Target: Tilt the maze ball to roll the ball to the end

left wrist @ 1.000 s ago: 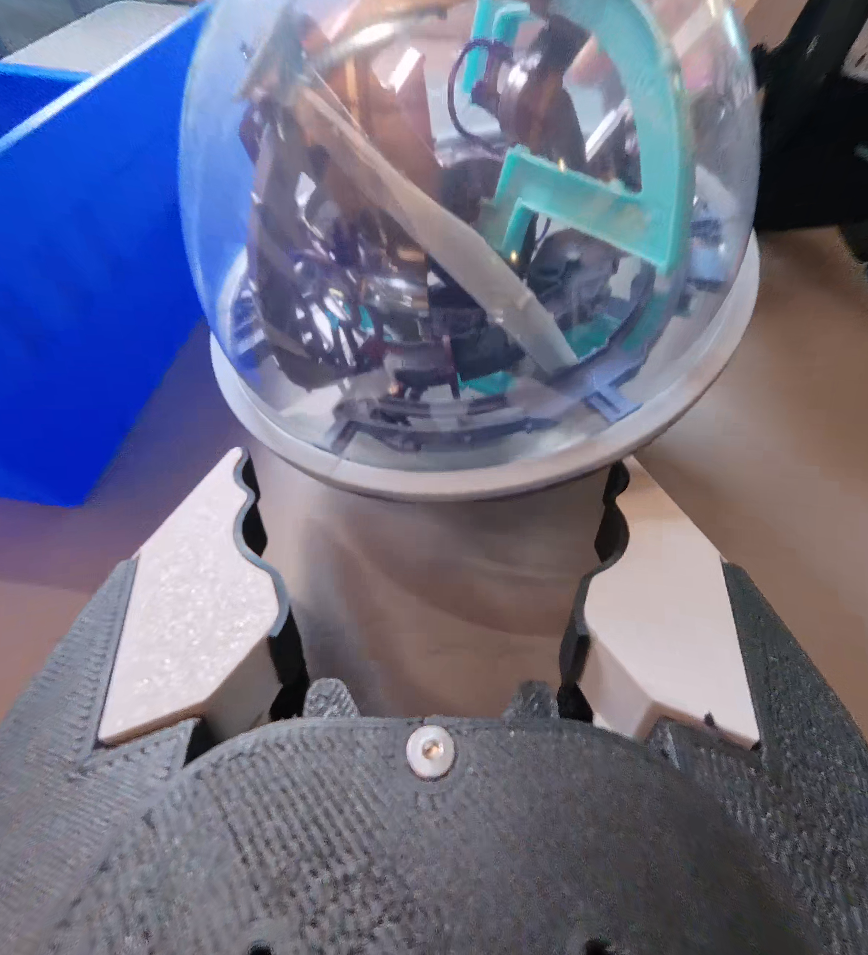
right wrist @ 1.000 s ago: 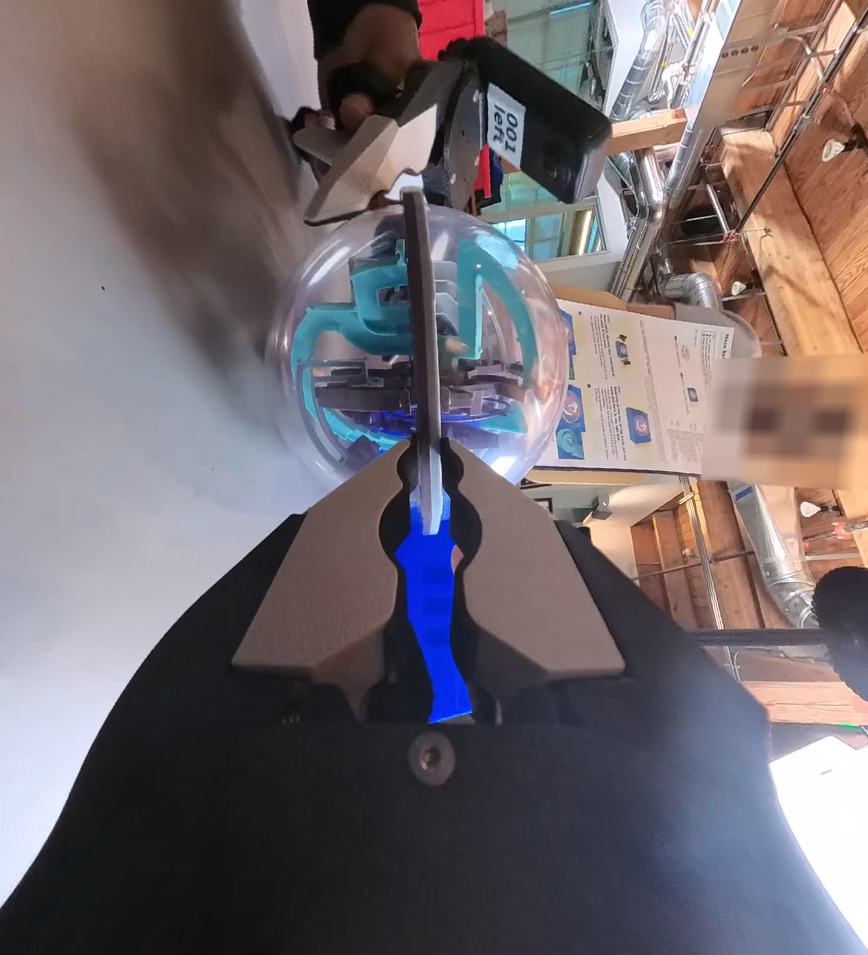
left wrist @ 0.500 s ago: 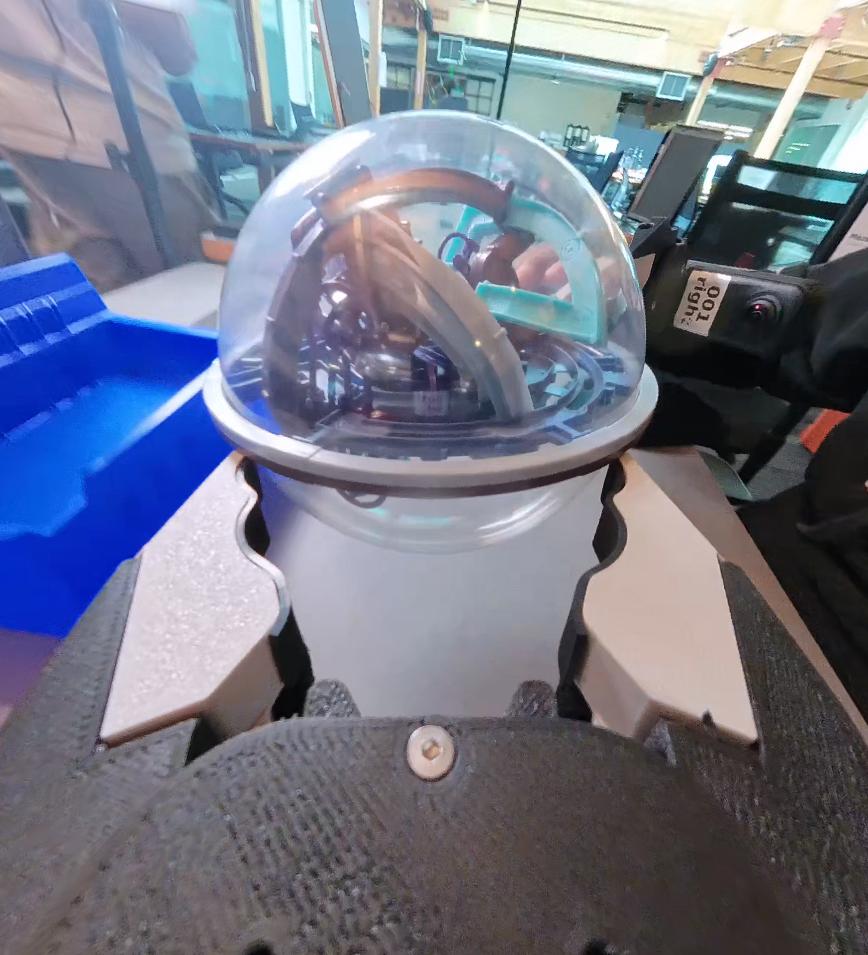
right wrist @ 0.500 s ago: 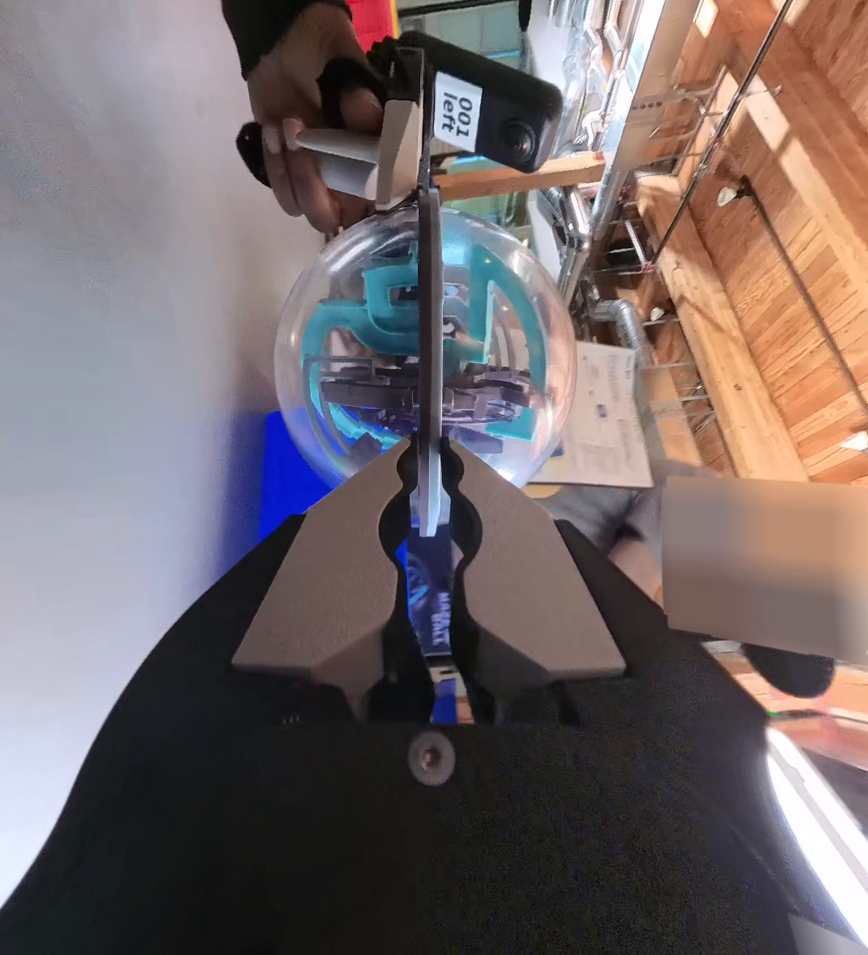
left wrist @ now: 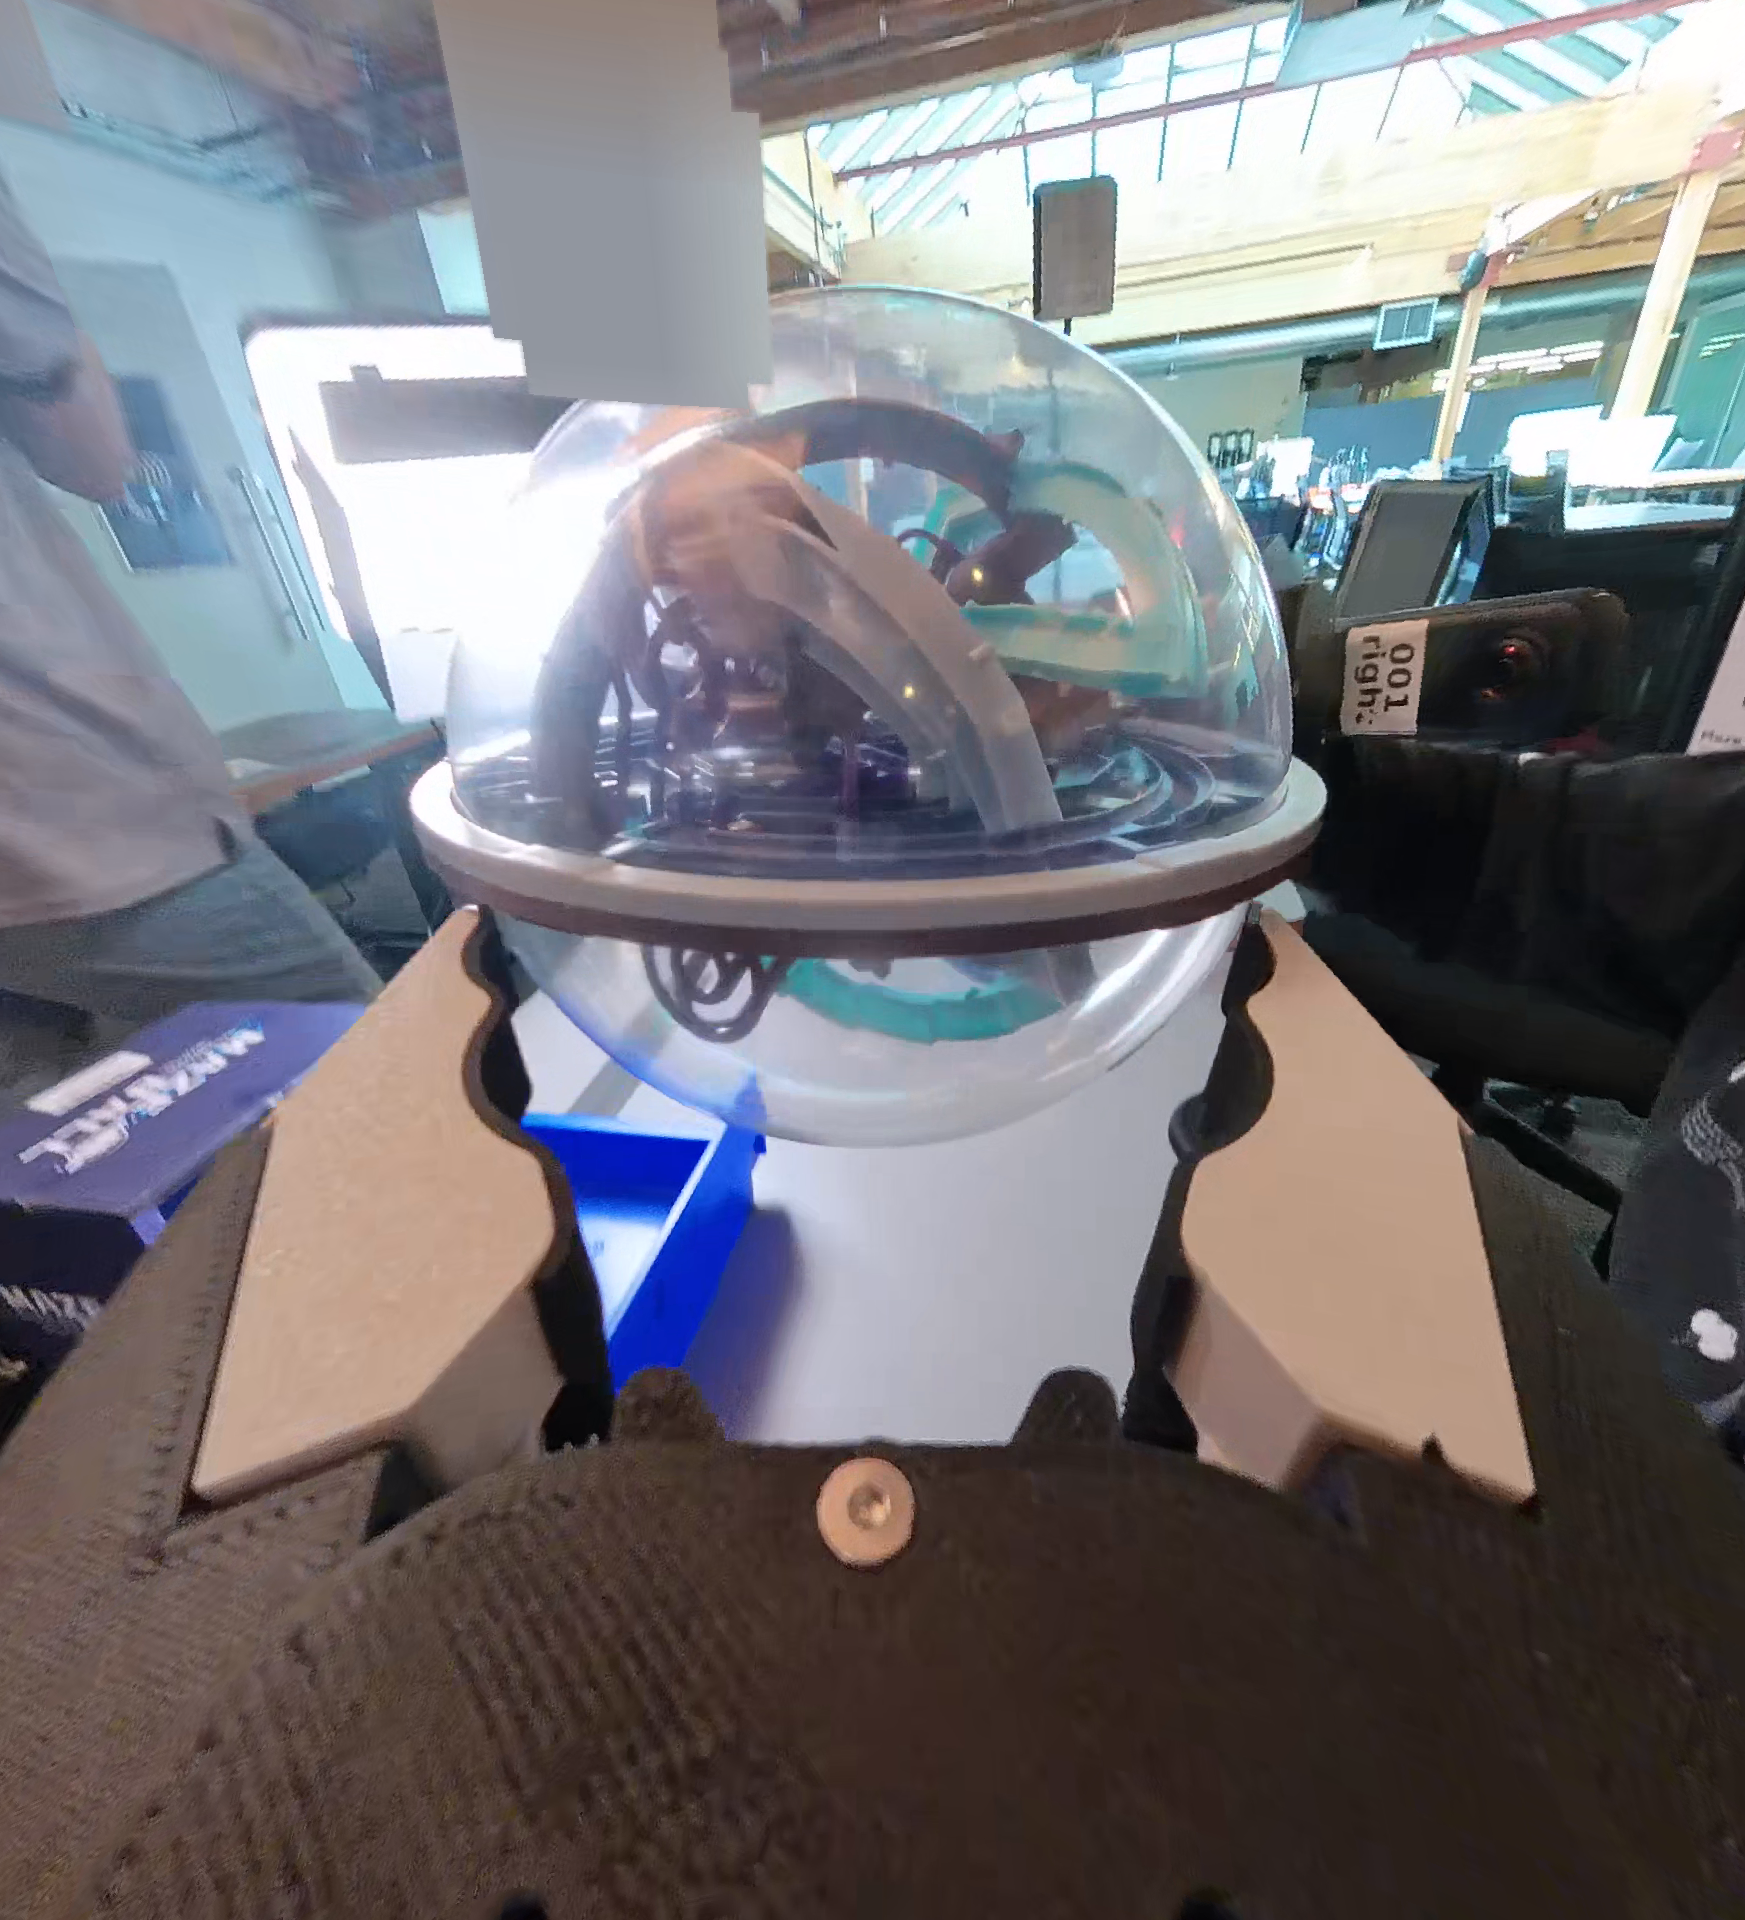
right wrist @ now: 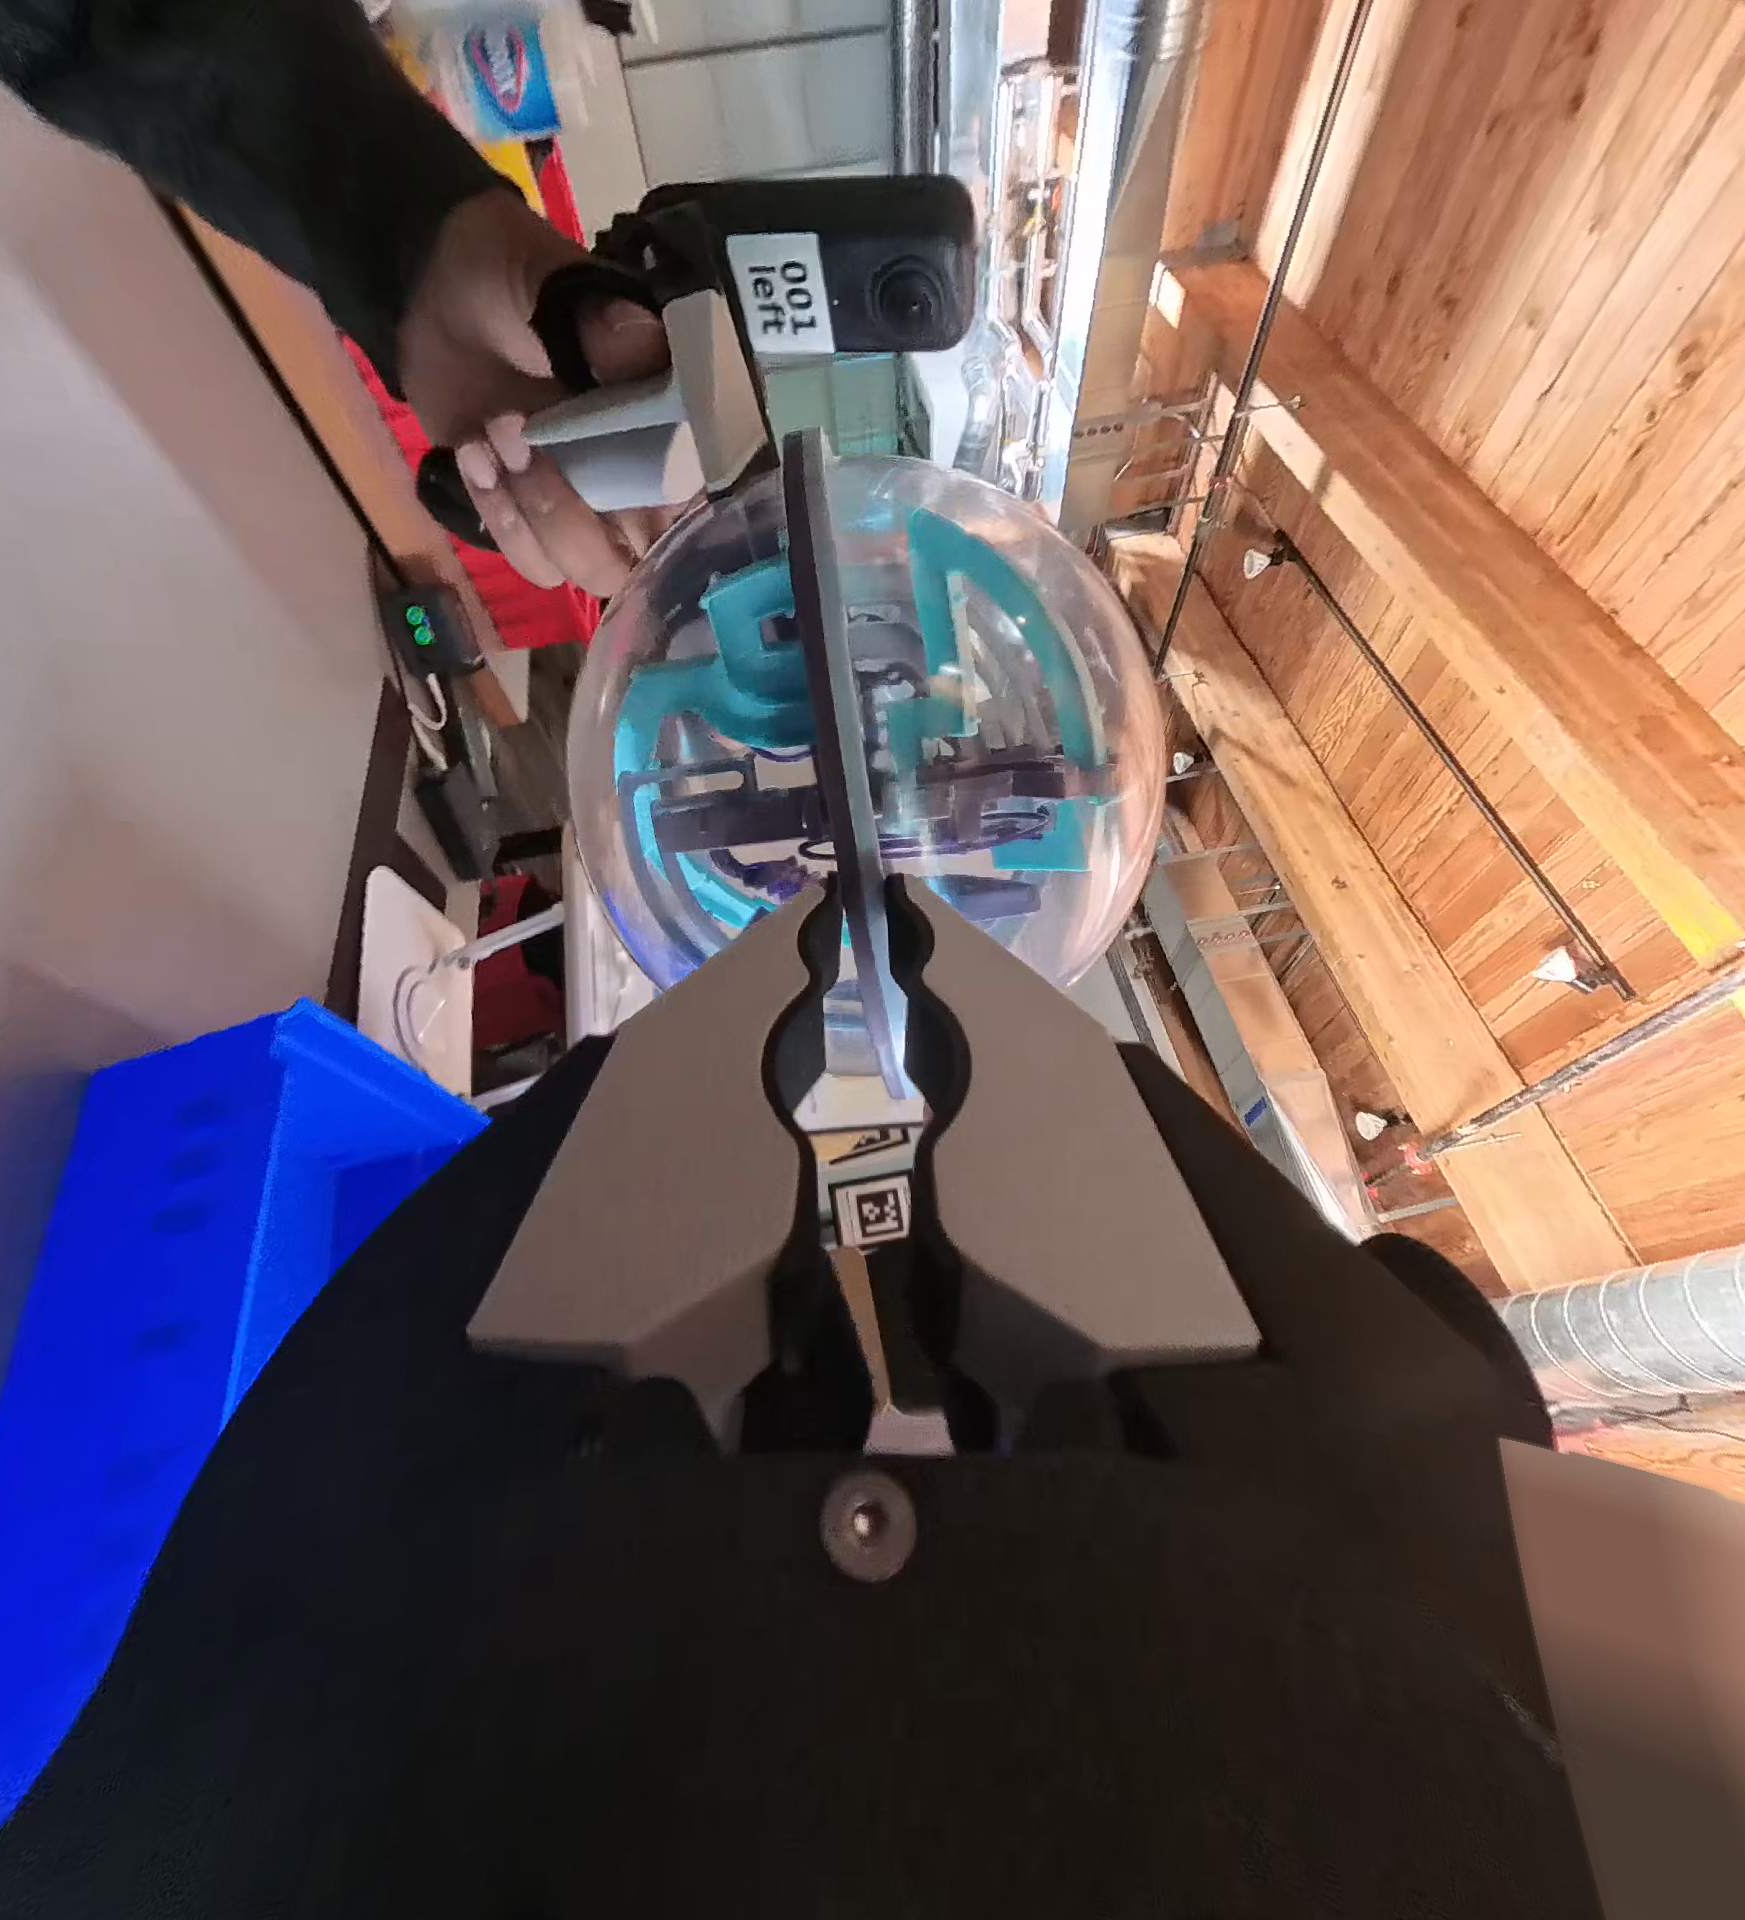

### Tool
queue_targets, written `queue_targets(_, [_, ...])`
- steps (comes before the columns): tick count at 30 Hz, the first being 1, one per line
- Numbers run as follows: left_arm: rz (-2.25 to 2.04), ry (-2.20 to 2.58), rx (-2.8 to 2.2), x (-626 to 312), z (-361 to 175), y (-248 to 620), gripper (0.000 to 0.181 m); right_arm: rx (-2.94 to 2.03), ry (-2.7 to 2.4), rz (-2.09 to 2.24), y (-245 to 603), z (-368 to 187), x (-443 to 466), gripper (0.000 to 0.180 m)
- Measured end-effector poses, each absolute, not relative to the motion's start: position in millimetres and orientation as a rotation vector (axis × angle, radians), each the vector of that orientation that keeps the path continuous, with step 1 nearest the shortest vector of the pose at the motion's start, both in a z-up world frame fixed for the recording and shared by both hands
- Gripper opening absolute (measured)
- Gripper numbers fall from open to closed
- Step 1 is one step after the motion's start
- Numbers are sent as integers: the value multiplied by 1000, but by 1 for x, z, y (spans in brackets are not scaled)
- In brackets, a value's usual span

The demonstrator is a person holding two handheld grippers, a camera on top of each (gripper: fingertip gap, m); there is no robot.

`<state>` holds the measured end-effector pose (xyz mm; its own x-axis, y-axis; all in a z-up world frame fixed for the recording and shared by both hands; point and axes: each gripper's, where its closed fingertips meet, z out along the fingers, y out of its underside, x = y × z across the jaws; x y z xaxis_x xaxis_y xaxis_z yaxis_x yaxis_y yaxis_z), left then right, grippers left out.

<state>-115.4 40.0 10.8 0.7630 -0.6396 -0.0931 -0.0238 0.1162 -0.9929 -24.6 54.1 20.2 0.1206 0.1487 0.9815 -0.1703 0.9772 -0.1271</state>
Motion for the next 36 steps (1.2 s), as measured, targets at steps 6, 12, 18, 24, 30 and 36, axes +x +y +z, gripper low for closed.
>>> queue_targets(6, [-481, 575, -1315, -114, 62, 31, 134, 15, -1396, 318, 48, 65, -22, 6])
queue_targets(12, [-422, 563, -1259, -108, 85, 21, 132, 14, -1370, 370, 44, 89, -15, 6])
queue_targets(18, [-302, 576, -1168, -98, 96, 5, 125, 43, -1326, 394, 37, 102, -3, 6])
queue_targets(24, [-212, 601, -1083, -86, 103, -10, 126, 114, -1279, 341, 23, 104, 8, 6])
queue_targets(30, [-128, 614, -1008, -77, 109, -24, 126, 153, -1246, 297, 17, 106, 12, 6])
queue_targets(36, [-45, 630, -974, -73, 113, -31, 126, 170, -1189, 267, 17, 104, 12, 5])
